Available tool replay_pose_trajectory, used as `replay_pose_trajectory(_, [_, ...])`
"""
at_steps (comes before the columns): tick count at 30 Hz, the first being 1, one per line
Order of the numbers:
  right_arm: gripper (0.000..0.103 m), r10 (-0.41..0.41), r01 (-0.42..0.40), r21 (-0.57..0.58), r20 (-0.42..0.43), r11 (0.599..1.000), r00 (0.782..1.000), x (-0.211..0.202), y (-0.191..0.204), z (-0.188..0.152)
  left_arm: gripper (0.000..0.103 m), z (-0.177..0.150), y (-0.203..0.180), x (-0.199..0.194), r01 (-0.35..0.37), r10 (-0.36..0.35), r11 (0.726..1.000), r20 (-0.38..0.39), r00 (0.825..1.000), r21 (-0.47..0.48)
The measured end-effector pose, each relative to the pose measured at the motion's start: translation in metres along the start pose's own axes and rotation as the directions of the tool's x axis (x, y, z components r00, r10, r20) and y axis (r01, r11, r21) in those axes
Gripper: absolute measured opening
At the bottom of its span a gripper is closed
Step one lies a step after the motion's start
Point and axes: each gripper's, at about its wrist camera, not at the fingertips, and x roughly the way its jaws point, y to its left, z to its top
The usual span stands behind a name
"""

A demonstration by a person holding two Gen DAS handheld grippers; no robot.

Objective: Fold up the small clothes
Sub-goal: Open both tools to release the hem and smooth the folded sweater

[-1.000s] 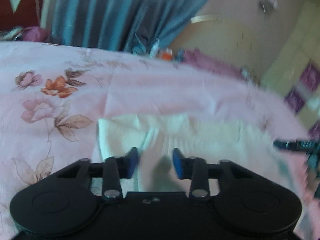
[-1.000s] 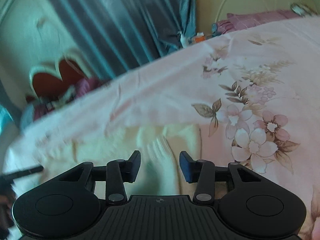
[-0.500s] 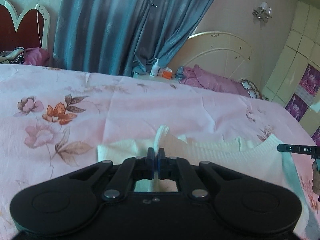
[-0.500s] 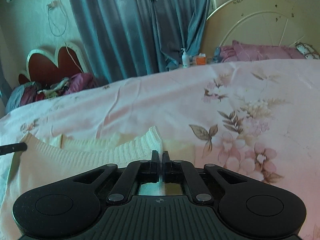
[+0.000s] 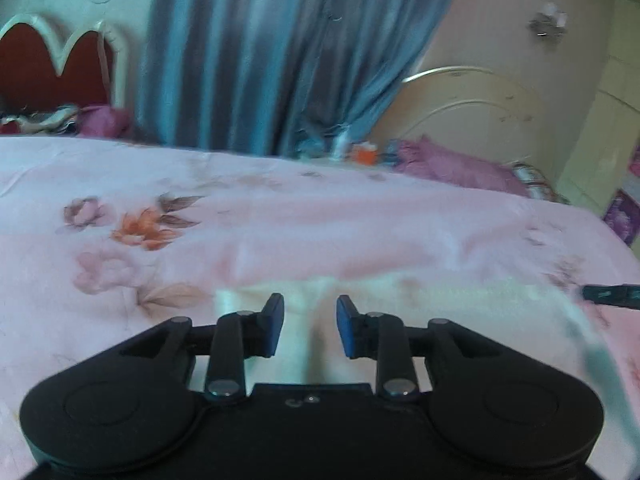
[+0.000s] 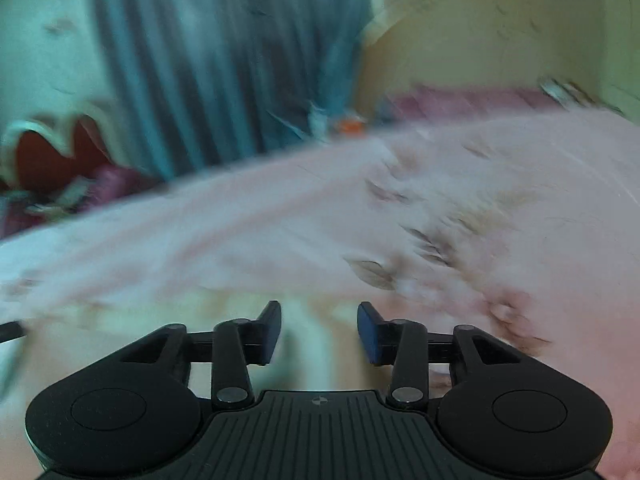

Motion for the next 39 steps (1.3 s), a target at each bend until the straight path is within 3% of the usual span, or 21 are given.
replay_pose_trajectory(4, [0.041, 0.156, -0.169, -0.139, -0.103, 0.976, 0.982, 0.02, 0.063, -0.019, 0.034, -0.013, -0.063, 0.015, 0.113, -0.102, 0.983, -0.08, 0.992, 0.145])
replay_pose_trajectory(6, [0.042, 0.183, -0.203, -0.171, -0.127, 0.964, 0.975, 0.027, 0.078, -0.024, 0.04, -0.019, -0.072, 0.024, 0.131, -0.116, 0.98, -0.106, 0.988, 0.151])
replay_pose_trajectory(9, [0.042, 0.164, -0.19, -0.211, -0.135, 0.959, 0.977, 0.03, 0.068, -0.025, 0.043, -0.021, -0.058, 0.03, 0.078, -0.063, 0.986, -0.102, 0.993, 0.146])
replay_pose_trajectory(11, [0.042, 0.017, -0.031, -0.191, -0.075, 0.981, 0.997, 0.026, 0.041, -0.021, 0.041, -0.021, -0.033, 0.026, 0.001, 0.008, 0.993, -0.077, 0.997, 0.114])
replay_pose_trajectory(12, [0.042, -0.082, 0.072, -0.142, -0.066, 0.987, 0.994, 0.028, 0.017, -0.017, 0.04, -0.02, -0.018, 0.026, -0.015, 0.022, 0.996, -0.073, 0.997, 0.087])
replay_pose_trajectory(13, [0.042, -0.116, 0.109, -0.091, -0.075, 0.99, 0.99, 0.029, -0.002, -0.015, 0.039, -0.019, -0.005, 0.026, -0.012, 0.017, 0.998, -0.07, 0.997, 0.064])
replay_pose_trajectory(15, [0.042, -0.067, 0.063, -0.053, -0.094, 0.997, 0.993, 0.027, -0.023, -0.012, 0.038, -0.018, 0.005, 0.025, 0.013, -0.009, 0.998, -0.063, 0.998, 0.067])
replay_pose_trajectory(16, [0.042, -0.081, 0.075, -0.073, -0.094, 0.995, 0.992, 0.023, -0.02, -0.009, 0.038, -0.016, 0.004, 0.024, 0.012, -0.008, 0.998, -0.061, 0.998, 0.067])
replay_pose_trajectory(17, [0.042, -0.092, 0.085, -0.081, -0.08, 0.993, 0.993, 0.016, -0.012, -0.008, 0.04, -0.014, 0.0, 0.02, 0.005, -0.001, 0.998, -0.053, 0.999, 0.062])
replay_pose_trajectory(20, [0.042, 0.005, -0.011, -0.12, -0.044, 0.993, 0.999, -0.006, 0.021, -0.013, 0.045, -0.017, -0.026, -0.004, 0.017, -0.018, 0.997, 0.007, 1.0, 0.08])
replay_pose_trajectory(25, [0.042, 0.111, -0.134, -0.205, -0.121, 0.97, 0.986, -0.004, 0.068, -0.042, 0.046, -0.041, -0.081, -0.007, 0.077, -0.07, 0.989, -0.057, 0.996, 0.129])
replay_pose_trajectory(28, [0.042, 0.069, -0.097, -0.241, -0.118, 0.966, 0.991, -0.003, 0.063, -0.05, 0.047, -0.054, -0.087, -0.002, 0.014, -0.001, 0.988, -0.082, 0.997, 0.153])
replay_pose_trajectory(31, [0.042, -0.091, 0.076, -0.164, -0.088, 0.984, 0.992, -0.008, 0.025, -0.046, 0.041, -0.057, -0.058, -0.01, -0.054, 0.062, 0.993, -0.069, 0.996, 0.101])
replay_pose_trajectory(33, [0.042, -0.081, 0.066, -0.131, -0.109, 0.989, 0.991, -0.014, 0.012, -0.045, 0.041, -0.055, -0.048, -0.017, -0.065, 0.072, 0.994, -0.07, 0.995, 0.086])
replay_pose_trajectory(35, [0.042, -0.087, 0.072, -0.188, -0.074, 0.979, 0.993, -0.027, 0.026, -0.044, 0.045, -0.05, -0.055, -0.023, -0.066, 0.071, 0.994, -0.057, 0.996, 0.089])
replay_pose_trajectory(39, [0.042, 0.034, -0.055, -0.256, -0.085, 0.965, 0.996, -0.035, 0.07, -0.055, 0.048, -0.055, -0.095, -0.035, -0.001, 0.007, 0.989, -0.045, 0.999, 0.146])
